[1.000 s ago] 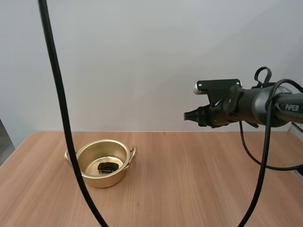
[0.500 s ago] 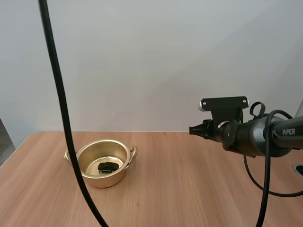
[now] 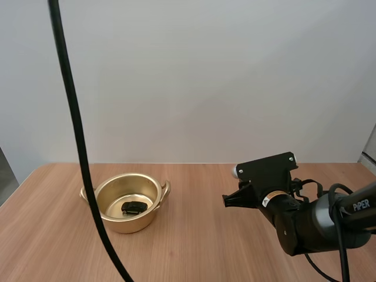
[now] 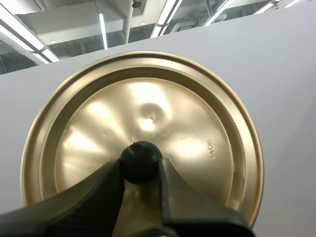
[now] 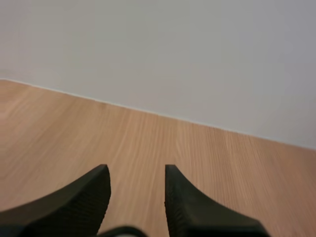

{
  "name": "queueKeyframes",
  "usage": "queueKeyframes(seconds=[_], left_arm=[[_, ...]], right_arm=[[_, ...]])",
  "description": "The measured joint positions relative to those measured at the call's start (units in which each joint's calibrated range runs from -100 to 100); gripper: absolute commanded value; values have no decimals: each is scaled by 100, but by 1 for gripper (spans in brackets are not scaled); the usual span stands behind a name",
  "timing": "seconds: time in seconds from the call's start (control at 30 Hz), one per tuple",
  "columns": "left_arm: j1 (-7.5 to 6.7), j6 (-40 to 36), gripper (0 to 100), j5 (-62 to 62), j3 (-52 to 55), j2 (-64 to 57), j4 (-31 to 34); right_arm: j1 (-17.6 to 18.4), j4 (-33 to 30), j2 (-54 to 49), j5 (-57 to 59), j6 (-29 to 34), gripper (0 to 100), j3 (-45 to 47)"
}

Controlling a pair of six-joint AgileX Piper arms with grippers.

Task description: Open the pot, put the car inside, and close it

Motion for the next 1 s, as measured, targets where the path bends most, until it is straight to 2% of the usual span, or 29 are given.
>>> queueKeyframes(seconds=[0.13,0.27,0.37,0.47,0.77,1.0], left_arm=[[0,0,0,0,0,0,0],[0,0,0,0,0,0,0],[0,0,0,0,0,0,0],[0,0,0,12,0,0,-12],[0,0,0,12,0,0,-76],[0,-6,0,-7,0,0,-145]], right_arm=[[0,111,0,-311,0,60,-218],[0,455,0,223,0,60,-218],[0,468,0,427,0,60,-218],[0,468,0,1232,0,60,-218],[0,468,-27,1232,0,60,-218],[0,486,-1072,1230,0,60,-218]])
